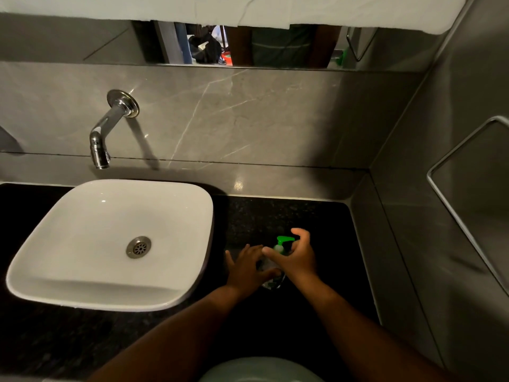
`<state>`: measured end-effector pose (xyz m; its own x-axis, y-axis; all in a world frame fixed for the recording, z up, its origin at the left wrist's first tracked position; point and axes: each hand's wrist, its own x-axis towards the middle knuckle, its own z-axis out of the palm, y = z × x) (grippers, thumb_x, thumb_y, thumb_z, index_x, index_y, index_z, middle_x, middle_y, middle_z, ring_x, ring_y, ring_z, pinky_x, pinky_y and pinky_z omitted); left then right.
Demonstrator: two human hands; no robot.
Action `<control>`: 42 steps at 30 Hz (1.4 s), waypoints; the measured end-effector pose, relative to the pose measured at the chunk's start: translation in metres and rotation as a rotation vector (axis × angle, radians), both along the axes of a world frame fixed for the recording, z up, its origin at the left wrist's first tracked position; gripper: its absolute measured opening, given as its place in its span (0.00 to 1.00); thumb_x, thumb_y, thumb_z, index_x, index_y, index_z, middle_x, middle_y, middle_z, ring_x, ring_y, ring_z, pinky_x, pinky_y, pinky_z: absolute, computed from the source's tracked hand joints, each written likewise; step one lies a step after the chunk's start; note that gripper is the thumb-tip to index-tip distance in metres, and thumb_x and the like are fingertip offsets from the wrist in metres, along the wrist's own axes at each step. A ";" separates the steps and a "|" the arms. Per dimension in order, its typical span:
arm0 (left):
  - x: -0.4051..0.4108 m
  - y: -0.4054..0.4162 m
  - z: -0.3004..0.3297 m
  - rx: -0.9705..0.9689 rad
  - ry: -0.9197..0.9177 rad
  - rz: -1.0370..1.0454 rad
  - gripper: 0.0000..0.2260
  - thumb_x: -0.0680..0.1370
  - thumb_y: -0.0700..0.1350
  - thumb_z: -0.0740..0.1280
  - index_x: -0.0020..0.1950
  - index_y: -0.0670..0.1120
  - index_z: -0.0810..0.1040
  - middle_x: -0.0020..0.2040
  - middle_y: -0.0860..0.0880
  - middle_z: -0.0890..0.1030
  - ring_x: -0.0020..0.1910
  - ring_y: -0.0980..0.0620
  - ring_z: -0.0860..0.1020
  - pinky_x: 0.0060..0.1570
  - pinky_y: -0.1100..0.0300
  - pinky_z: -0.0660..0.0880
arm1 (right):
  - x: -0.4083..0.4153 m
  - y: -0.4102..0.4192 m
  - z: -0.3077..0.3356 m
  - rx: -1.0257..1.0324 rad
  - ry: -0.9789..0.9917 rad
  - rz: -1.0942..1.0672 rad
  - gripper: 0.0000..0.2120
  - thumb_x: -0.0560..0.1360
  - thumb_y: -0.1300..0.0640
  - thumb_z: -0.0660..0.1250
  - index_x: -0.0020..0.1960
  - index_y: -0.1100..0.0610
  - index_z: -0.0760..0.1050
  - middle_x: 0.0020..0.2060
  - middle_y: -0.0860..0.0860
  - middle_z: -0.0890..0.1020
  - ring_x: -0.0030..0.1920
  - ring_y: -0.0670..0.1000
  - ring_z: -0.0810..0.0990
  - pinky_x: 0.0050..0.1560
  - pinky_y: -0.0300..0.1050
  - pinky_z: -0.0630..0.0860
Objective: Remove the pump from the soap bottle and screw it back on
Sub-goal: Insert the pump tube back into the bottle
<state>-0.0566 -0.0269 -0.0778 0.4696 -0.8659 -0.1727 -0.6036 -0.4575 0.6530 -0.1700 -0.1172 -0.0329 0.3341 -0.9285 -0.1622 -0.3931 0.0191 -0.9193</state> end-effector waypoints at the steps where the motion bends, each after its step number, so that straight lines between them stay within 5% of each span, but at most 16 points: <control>1: 0.002 0.000 0.000 0.004 0.001 0.015 0.31 0.66 0.70 0.67 0.66 0.60 0.69 0.71 0.58 0.69 0.75 0.51 0.56 0.68 0.36 0.34 | 0.000 0.000 -0.001 0.030 -0.031 0.038 0.46 0.58 0.50 0.82 0.70 0.53 0.62 0.49 0.46 0.75 0.48 0.45 0.76 0.46 0.28 0.70; 4: 0.007 -0.001 0.000 0.020 -0.016 0.013 0.28 0.64 0.71 0.65 0.62 0.63 0.72 0.70 0.59 0.70 0.75 0.51 0.56 0.67 0.35 0.34 | -0.007 -0.004 -0.007 0.127 -0.133 0.201 0.49 0.65 0.60 0.78 0.76 0.53 0.51 0.60 0.47 0.73 0.65 0.48 0.70 0.60 0.35 0.68; 7: 0.004 -0.001 -0.002 0.019 -0.020 -0.011 0.28 0.65 0.71 0.65 0.61 0.63 0.72 0.70 0.59 0.70 0.75 0.51 0.56 0.67 0.36 0.33 | -0.008 -0.006 -0.007 0.080 -0.080 0.132 0.46 0.62 0.60 0.80 0.73 0.53 0.58 0.44 0.45 0.78 0.52 0.49 0.80 0.53 0.39 0.75; 9: 0.001 -0.002 -0.002 0.021 -0.010 -0.018 0.29 0.65 0.70 0.65 0.64 0.61 0.71 0.70 0.58 0.70 0.75 0.51 0.56 0.67 0.36 0.33 | -0.006 -0.003 -0.005 -0.009 0.000 0.034 0.45 0.57 0.53 0.83 0.69 0.52 0.64 0.40 0.47 0.74 0.40 0.45 0.75 0.41 0.35 0.72; 11: 0.002 -0.003 0.001 0.019 -0.012 -0.008 0.30 0.66 0.69 0.66 0.65 0.60 0.70 0.71 0.57 0.70 0.75 0.50 0.56 0.67 0.35 0.33 | -0.005 0.000 -0.006 -0.024 -0.023 0.044 0.47 0.57 0.50 0.82 0.70 0.52 0.62 0.46 0.49 0.75 0.44 0.45 0.75 0.45 0.36 0.71; 14: 0.006 -0.004 0.004 0.014 -0.025 -0.005 0.28 0.65 0.71 0.64 0.62 0.61 0.73 0.70 0.58 0.71 0.75 0.50 0.57 0.67 0.35 0.33 | -0.006 -0.002 -0.010 0.053 -0.167 0.158 0.44 0.66 0.62 0.77 0.74 0.55 0.56 0.61 0.52 0.75 0.62 0.48 0.72 0.62 0.39 0.68; 16: 0.005 -0.004 0.004 0.010 -0.024 -0.010 0.27 0.65 0.71 0.65 0.61 0.61 0.73 0.70 0.58 0.71 0.75 0.51 0.57 0.67 0.35 0.33 | -0.006 -0.004 -0.009 0.043 -0.146 0.146 0.41 0.66 0.64 0.76 0.73 0.55 0.60 0.53 0.53 0.80 0.57 0.47 0.77 0.61 0.40 0.71; 19: 0.000 -0.004 0.002 0.013 -0.011 -0.014 0.30 0.66 0.70 0.66 0.65 0.60 0.71 0.70 0.57 0.70 0.75 0.51 0.56 0.67 0.35 0.32 | -0.003 -0.003 -0.006 -0.039 -0.053 0.028 0.40 0.59 0.56 0.82 0.67 0.55 0.67 0.42 0.51 0.76 0.41 0.45 0.75 0.44 0.34 0.72; 22: 0.002 -0.004 0.005 0.007 0.008 0.003 0.31 0.65 0.71 0.63 0.64 0.59 0.71 0.69 0.57 0.71 0.75 0.49 0.57 0.68 0.34 0.34 | 0.000 0.000 -0.009 0.006 -0.113 0.088 0.44 0.61 0.55 0.81 0.71 0.54 0.62 0.56 0.50 0.74 0.55 0.47 0.74 0.55 0.37 0.71; 24: 0.005 -0.003 0.006 0.004 0.006 0.013 0.28 0.64 0.71 0.62 0.61 0.62 0.72 0.68 0.58 0.72 0.75 0.49 0.58 0.68 0.34 0.35 | -0.001 0.000 -0.011 0.075 -0.176 0.163 0.43 0.66 0.60 0.77 0.74 0.53 0.58 0.60 0.49 0.74 0.61 0.46 0.73 0.58 0.30 0.68; 26: 0.005 -0.003 0.006 -0.011 0.005 0.019 0.27 0.64 0.72 0.62 0.59 0.61 0.73 0.67 0.59 0.73 0.75 0.50 0.58 0.68 0.34 0.35 | -0.003 -0.001 -0.012 0.063 -0.156 0.163 0.40 0.67 0.63 0.75 0.74 0.52 0.60 0.54 0.50 0.79 0.55 0.39 0.77 0.50 0.21 0.68; 29: 0.003 -0.004 0.006 -0.001 0.008 0.013 0.30 0.63 0.73 0.61 0.60 0.60 0.73 0.67 0.58 0.73 0.75 0.50 0.58 0.67 0.34 0.35 | 0.001 0.000 -0.010 0.042 -0.143 0.094 0.35 0.65 0.61 0.78 0.68 0.53 0.67 0.47 0.51 0.81 0.48 0.42 0.80 0.45 0.26 0.71; 33: 0.002 -0.006 0.007 0.032 -0.017 -0.013 0.27 0.69 0.66 0.66 0.65 0.58 0.70 0.70 0.57 0.71 0.75 0.50 0.56 0.67 0.33 0.34 | 0.011 0.002 -0.010 0.018 -0.141 0.126 0.26 0.67 0.64 0.76 0.63 0.61 0.73 0.52 0.54 0.80 0.52 0.49 0.77 0.46 0.20 0.69; 37: 0.003 -0.003 0.007 0.013 0.025 0.028 0.25 0.68 0.66 0.67 0.63 0.60 0.72 0.69 0.58 0.71 0.75 0.51 0.57 0.68 0.36 0.34 | 0.000 -0.008 -0.008 0.073 -0.121 0.295 0.13 0.71 0.64 0.72 0.53 0.52 0.78 0.49 0.52 0.82 0.50 0.43 0.82 0.46 0.23 0.73; 42: 0.003 -0.004 0.012 0.017 0.128 0.012 0.23 0.70 0.63 0.69 0.64 0.60 0.73 0.70 0.58 0.70 0.75 0.51 0.56 0.68 0.38 0.33 | -0.009 -0.029 -0.002 0.114 -0.112 0.519 0.15 0.72 0.66 0.70 0.56 0.52 0.77 0.52 0.50 0.82 0.51 0.42 0.81 0.53 0.32 0.76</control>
<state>-0.0532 -0.0306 -0.0654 0.4533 -0.8566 -0.2465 -0.5098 -0.4760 0.7166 -0.1788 -0.1457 -0.0352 0.7650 -0.6157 -0.1891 -0.2773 -0.0498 -0.9595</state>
